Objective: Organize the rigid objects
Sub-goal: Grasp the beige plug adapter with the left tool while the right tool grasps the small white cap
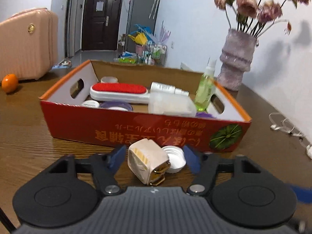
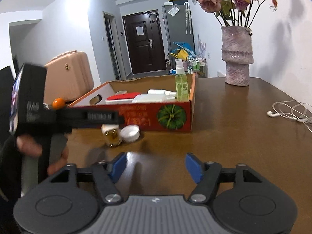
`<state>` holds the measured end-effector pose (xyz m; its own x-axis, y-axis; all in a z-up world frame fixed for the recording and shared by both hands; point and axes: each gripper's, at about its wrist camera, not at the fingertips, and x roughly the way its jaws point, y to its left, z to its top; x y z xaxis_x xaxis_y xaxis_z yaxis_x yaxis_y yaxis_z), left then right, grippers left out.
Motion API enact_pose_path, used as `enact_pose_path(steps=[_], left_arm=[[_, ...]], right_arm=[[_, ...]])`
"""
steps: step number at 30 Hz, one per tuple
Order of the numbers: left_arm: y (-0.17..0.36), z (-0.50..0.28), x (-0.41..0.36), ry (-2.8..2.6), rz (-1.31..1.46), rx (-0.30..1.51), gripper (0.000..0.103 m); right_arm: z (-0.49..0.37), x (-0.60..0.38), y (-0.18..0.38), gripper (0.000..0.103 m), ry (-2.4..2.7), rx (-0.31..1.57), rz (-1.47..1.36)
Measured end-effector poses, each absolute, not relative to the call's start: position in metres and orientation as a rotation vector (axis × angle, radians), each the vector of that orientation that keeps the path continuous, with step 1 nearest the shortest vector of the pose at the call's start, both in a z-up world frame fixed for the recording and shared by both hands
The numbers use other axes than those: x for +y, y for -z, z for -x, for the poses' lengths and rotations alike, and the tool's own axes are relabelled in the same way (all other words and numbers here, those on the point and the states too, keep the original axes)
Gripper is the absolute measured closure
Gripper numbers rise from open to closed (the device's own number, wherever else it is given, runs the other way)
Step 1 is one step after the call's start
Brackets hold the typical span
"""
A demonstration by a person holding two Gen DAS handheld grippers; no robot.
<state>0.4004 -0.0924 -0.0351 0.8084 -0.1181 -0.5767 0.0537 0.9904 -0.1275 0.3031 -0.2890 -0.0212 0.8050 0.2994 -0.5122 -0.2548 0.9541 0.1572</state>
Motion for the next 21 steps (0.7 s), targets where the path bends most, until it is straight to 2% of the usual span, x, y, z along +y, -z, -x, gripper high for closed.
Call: enact_pose_path(steps=[1, 6, 9, 12, 18, 20, 21], left_arm=[[0.038, -0.402, -0.091, 0.095, 0.091, 0.630, 0.054], [0.040, -0.390, -0.070, 0.171, 0.022, 0.638, 0.069], [0.038, -0.383, -0.061, 0.206, 0.004, 0.616, 0.069], [0.040, -0.387, -0.059, 0.223, -0.027, 0.596, 0.064], [0.047, -0.398, -0.050, 0.281, 0.008, 0.655, 0.071], [0.046, -0.395, -0.050, 0.274, -0.008, 0.664, 0.071], [0.046, -0.393, -0.050, 0.271, -0.018, 0.665, 0.071]], right_arm=[[-0.314, -0.287, 0.021, 0.042, -0.297, 0.565, -0.080], [-0.360, -0.265, 0.023, 0.043, -0.353, 0.576, -0.041], [-0.386, -0.247, 0.030, 0.044, -0.393, 0.601, -0.036], [-0.411, -0.231, 0.039, 0.056, -0.414, 0.638, -0.052], [-0.427, -0.223, 0.051, 0.057, -0.436, 0.686, -0.080], [-0.428, -0.219, 0.053, 0.061, -0.434, 0.686, -0.076], [-0.428, -0.217, 0.053, 0.067, -0.434, 0.684, -0.073]])
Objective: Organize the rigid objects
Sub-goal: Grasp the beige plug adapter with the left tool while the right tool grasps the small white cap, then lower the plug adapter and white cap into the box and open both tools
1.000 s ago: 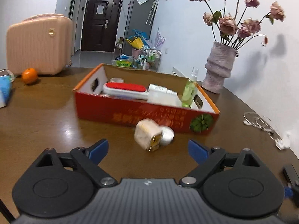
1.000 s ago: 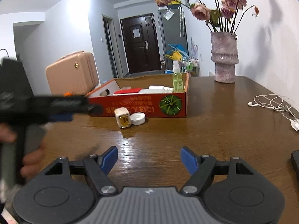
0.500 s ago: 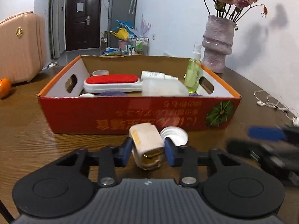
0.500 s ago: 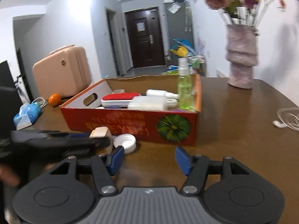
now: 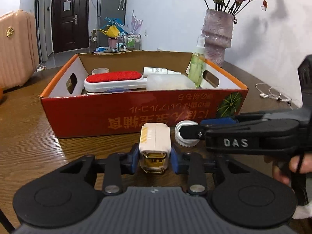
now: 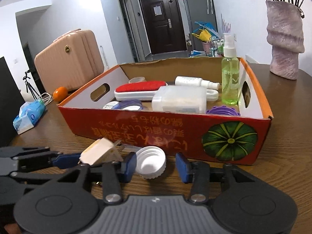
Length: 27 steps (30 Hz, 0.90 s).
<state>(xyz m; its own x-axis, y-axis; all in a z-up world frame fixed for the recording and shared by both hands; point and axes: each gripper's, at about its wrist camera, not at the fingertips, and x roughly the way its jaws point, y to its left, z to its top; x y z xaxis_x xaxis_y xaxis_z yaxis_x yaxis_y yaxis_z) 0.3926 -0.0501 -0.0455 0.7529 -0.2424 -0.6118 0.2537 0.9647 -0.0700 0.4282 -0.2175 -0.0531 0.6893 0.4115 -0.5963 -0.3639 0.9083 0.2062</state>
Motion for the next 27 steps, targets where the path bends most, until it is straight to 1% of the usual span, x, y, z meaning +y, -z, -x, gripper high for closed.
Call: enact_pose_path(steps=[1, 2, 3, 6, 8, 12, 16, 21, 27], left_arm=[[0.046, -0.391, -0.051, 0.269, -0.028, 0.665, 0.071], [0.046, -0.388, -0.052, 0.266, -0.040, 0.663, 0.071], [0.046, -0.385, -0.054, 0.267, -0.058, 0.660, 0.071], [0.047, -0.383, -0.057, 0.267, -0.071, 0.654, 0.068], [0.050, -0.387, -0.056, 0.261, -0.046, 0.677, 0.071], [0.043, -0.382, -0.051, 0.237, -0.019, 0.654, 0.072], [0.026, -0.357, -0.044, 0.218, 0.016, 0.612, 0.072], [0.014, -0.318, -0.038, 0.208, 0.031, 0.611, 0.072], [-0.005, -0.297, -0.038, 0.200, 0.024, 0.568, 0.072]], right_arm=[[-0.430, -0.216, 0.054, 0.077, -0.433, 0.688, -0.070], [-0.430, -0.215, 0.056, 0.083, -0.431, 0.693, -0.067], [-0.431, -0.214, 0.058, 0.095, -0.426, 0.700, -0.057], [-0.426, -0.213, 0.057, 0.097, -0.402, 0.681, -0.030], [-0.422, -0.215, 0.055, 0.097, -0.391, 0.665, -0.038], [-0.415, -0.221, 0.051, 0.097, -0.377, 0.648, -0.064], [-0.395, -0.232, 0.043, 0.098, -0.354, 0.626, -0.098], [-0.350, -0.249, 0.029, 0.098, -0.343, 0.592, -0.142], [-0.321, -0.257, 0.011, 0.098, -0.321, 0.546, -0.138]])
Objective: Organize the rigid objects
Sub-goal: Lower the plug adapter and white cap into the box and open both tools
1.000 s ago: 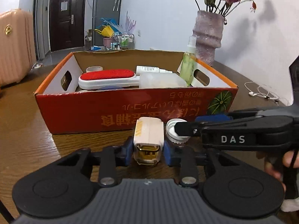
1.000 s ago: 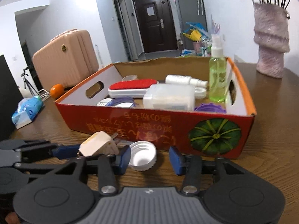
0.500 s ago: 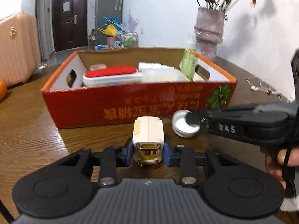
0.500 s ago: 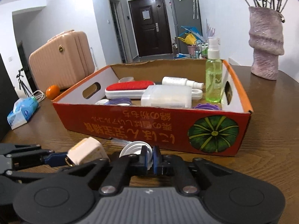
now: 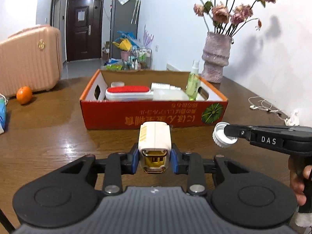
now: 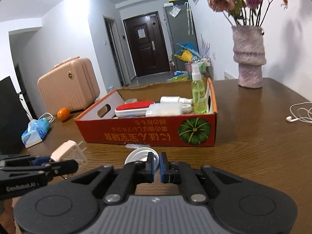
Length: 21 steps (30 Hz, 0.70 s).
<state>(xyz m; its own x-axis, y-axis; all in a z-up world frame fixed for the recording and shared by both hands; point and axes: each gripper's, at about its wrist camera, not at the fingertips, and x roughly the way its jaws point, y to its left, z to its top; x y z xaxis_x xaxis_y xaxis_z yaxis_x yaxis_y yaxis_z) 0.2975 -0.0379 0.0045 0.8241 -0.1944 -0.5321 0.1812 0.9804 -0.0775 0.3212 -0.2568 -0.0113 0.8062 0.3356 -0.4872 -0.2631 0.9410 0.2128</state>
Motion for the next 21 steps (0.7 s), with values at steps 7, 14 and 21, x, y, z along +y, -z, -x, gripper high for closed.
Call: enact_pose_path(steps=[7, 14, 21], left_arm=[[-0.030, -0.315, -0.042, 0.228, 0.021, 0.509, 0.072], [-0.047, -0.400, -0.039, 0.238, 0.108, 0.544, 0.072], [-0.018, -0.480, -0.043, 0.208, 0.131, 0.638, 0.072]], right_arm=[[-0.320, -0.253, -0.009, 0.098, -0.340, 0.493, -0.113], [-0.385, -0.260, -0.031, 0.098, -0.295, 0.473, -0.082], [-0.482, -0.266, -0.021, 0.098, -0.230, 0.558, -0.085]])
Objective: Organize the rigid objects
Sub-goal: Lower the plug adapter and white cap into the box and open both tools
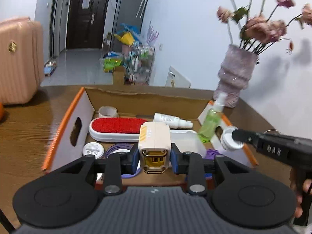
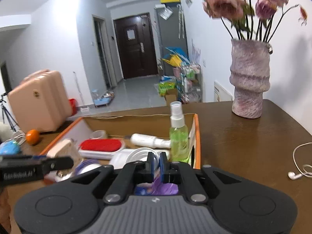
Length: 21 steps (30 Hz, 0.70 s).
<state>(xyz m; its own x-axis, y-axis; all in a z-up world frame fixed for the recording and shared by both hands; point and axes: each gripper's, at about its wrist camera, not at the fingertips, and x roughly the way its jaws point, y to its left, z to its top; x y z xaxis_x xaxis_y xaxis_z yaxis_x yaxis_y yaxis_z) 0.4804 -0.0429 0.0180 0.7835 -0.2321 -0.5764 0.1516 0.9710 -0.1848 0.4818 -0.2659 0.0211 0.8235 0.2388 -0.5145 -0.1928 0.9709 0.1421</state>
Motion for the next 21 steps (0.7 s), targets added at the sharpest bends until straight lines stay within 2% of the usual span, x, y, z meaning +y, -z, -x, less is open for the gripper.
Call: enact_pose_path(steps=[5, 17, 21], left_arm=[[0.003, -0.512, -0.051, 0.211, 0.106, 0.681, 0.072], [0.027, -0.526, -0.054, 0.225, 0.085, 0.727, 0.071], [0.022, -0.522, -0.056, 0.255, 0.062, 0.707, 0.067]], right_arm=[[-0.526, -0.258, -0.001, 0.098, -0.177, 0.606, -0.051], [-0.556, -0.238, 0.021, 0.097, -0.102, 0.679, 0.088], [-0.562, -0.235, 0.021, 0.091, -0.106, 0.688, 0.090]])
